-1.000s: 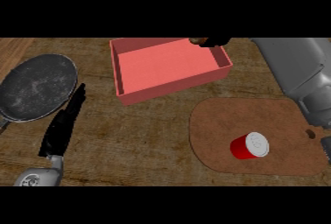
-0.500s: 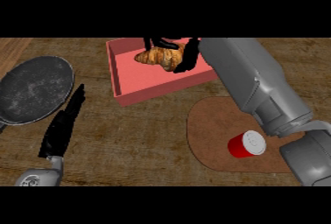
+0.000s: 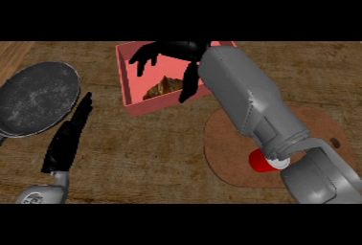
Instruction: Pick the croissant from the cutting board and place it in the cardboard box
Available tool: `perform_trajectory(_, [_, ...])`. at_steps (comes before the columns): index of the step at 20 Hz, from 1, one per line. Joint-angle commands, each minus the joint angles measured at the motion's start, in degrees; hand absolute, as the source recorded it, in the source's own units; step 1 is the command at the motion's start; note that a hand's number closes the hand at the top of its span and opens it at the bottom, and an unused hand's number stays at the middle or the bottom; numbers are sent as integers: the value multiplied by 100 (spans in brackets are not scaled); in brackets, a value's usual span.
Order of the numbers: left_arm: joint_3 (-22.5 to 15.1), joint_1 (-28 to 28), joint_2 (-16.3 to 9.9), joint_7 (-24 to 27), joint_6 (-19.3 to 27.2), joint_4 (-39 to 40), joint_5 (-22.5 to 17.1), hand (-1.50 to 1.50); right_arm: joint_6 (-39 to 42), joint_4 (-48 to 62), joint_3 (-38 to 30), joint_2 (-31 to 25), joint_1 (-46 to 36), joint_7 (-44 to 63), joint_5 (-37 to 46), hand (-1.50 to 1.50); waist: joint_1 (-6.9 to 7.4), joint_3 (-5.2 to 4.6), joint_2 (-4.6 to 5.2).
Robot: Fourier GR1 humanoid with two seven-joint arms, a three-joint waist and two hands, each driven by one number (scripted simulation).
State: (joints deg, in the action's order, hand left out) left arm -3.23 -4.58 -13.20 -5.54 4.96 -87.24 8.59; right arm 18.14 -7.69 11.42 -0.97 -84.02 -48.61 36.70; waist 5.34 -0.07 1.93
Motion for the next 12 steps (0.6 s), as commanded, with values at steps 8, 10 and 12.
perform_trajectory(8, [104,-152,-78,-43,-62,-25,-36,0,907,452,-1665,-44,-270,626,-1663,-150,83,2,47])
perform_trajectory(10, [38,8,33,44,-37,25,-42,0,1381,524,-1889,-355,-386,780,-1893,-150,63,1,45])
perform_trajectory(12, [6,-40,-2,51,-134,65,-56,0,1741,609,-2091,-634,-380,937,-2101,-150,57,3,84])
